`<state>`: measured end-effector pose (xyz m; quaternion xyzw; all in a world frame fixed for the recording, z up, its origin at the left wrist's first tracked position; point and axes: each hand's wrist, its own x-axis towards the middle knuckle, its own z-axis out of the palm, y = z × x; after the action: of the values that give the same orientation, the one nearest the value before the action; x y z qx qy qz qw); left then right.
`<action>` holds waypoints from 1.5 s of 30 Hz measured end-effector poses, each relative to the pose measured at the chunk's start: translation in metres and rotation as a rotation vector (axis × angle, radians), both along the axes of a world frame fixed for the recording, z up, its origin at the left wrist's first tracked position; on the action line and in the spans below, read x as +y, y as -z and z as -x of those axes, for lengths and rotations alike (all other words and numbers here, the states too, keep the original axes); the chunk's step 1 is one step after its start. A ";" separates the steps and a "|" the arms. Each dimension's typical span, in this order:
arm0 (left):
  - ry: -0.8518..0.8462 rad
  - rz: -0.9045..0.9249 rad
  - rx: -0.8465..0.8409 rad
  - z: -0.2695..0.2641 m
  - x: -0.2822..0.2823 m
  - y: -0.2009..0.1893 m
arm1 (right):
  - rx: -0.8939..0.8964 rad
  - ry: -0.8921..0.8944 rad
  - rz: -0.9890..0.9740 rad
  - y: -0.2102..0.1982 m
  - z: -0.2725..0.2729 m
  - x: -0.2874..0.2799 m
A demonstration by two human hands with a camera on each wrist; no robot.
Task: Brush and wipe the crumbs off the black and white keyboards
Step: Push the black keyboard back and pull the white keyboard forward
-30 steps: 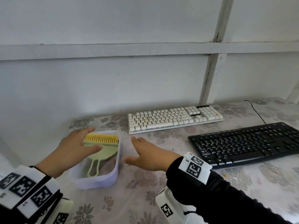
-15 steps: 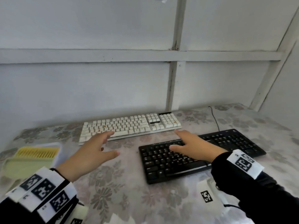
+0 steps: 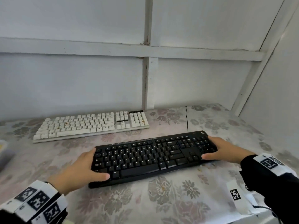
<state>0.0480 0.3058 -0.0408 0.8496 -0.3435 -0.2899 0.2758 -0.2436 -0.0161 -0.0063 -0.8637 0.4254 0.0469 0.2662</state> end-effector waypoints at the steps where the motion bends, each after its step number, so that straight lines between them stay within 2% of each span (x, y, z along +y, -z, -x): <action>1: 0.024 -0.004 0.004 -0.002 0.001 0.005 | 0.008 -0.012 -0.022 0.007 0.003 -0.010; 6: 0.023 -0.006 0.052 -0.004 0.004 0.022 | 0.064 -0.013 -0.047 0.006 0.002 -0.007; 19: -0.066 0.028 0.066 0.012 -0.017 0.008 | -0.011 0.014 -0.115 0.020 0.006 -0.043; 25: -0.063 0.045 0.060 0.033 -0.065 0.009 | -0.023 0.014 -0.157 0.010 0.027 -0.090; 30: -0.020 0.056 0.061 0.058 -0.118 0.012 | 0.010 0.025 -0.115 0.007 0.058 -0.139; 35: -0.040 0.050 0.041 0.081 -0.171 0.014 | -0.035 0.041 -0.156 0.003 0.079 -0.185; 41: 0.001 0.021 -0.016 0.090 -0.222 0.008 | -0.122 0.013 -0.145 0.007 0.084 -0.238; 45: 0.003 -0.057 -0.038 0.084 -0.249 -0.004 | -0.095 -0.021 -0.135 0.001 0.070 -0.255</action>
<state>-0.0361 0.0568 -0.0364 0.8620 -0.3416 -0.2836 0.2446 -0.3134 -0.2716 -0.0077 -0.8494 0.3992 0.0372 0.3432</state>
